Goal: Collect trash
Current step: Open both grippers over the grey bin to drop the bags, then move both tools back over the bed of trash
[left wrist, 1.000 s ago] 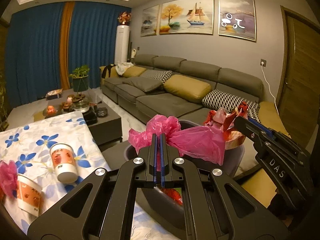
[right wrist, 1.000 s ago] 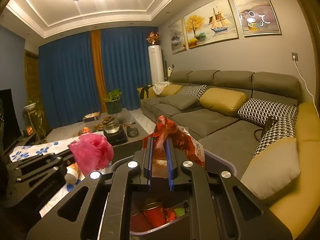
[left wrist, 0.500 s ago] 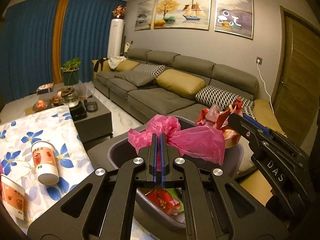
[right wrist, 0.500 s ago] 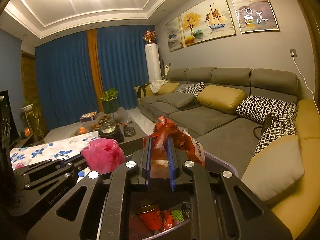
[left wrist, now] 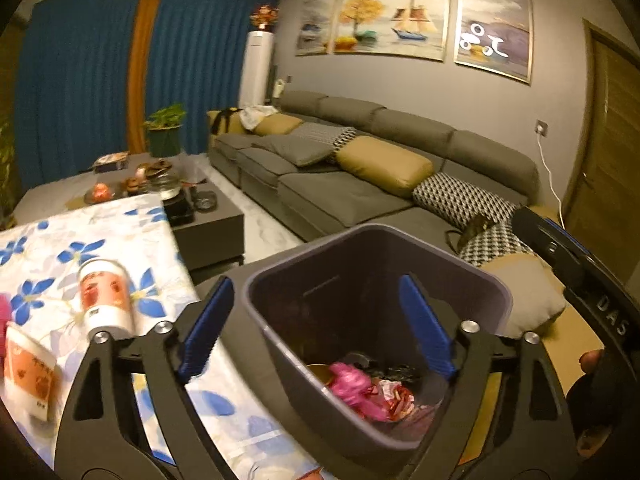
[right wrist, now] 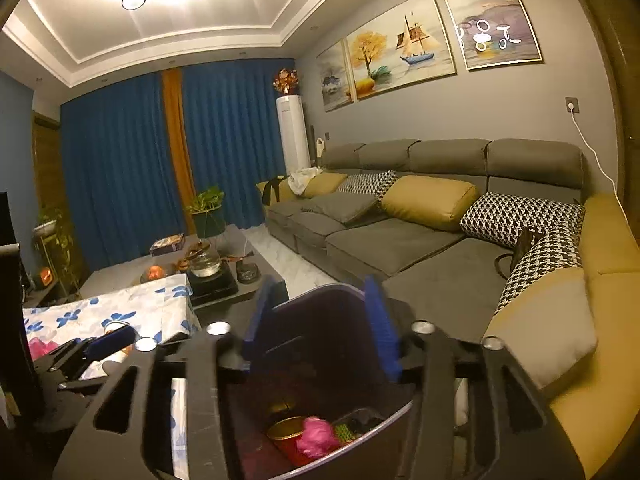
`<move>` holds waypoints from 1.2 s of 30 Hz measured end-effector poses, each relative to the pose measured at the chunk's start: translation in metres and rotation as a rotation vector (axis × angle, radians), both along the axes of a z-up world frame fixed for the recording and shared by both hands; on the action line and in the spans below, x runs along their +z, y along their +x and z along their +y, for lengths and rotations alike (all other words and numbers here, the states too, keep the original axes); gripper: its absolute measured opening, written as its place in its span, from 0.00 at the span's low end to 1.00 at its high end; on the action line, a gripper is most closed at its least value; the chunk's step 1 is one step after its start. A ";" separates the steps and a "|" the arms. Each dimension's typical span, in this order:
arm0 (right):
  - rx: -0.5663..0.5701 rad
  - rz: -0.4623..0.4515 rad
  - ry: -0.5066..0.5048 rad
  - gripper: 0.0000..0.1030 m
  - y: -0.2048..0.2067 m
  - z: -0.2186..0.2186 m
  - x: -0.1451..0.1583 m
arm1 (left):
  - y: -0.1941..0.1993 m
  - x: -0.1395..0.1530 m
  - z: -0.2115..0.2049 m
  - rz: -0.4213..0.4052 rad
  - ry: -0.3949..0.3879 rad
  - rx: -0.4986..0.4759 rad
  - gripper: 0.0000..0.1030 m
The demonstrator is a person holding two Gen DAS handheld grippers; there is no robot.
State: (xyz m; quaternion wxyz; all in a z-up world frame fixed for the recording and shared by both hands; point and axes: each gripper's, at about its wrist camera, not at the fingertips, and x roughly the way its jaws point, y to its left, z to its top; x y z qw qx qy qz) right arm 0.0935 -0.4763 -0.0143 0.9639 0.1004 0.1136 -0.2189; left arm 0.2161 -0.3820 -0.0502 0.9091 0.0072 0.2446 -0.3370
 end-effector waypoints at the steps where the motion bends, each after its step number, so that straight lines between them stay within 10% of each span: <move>1: -0.002 0.000 -0.003 0.62 -0.002 0.002 0.000 | -0.001 0.001 0.004 0.000 0.000 0.011 0.86; 10: 0.009 -0.009 -0.020 0.91 -0.021 0.029 -0.003 | -0.028 0.010 0.072 -0.062 0.054 0.203 0.89; 36: 0.503 0.069 -0.022 0.92 -0.018 0.269 -0.020 | -0.120 -0.012 0.414 -0.018 0.152 0.798 0.89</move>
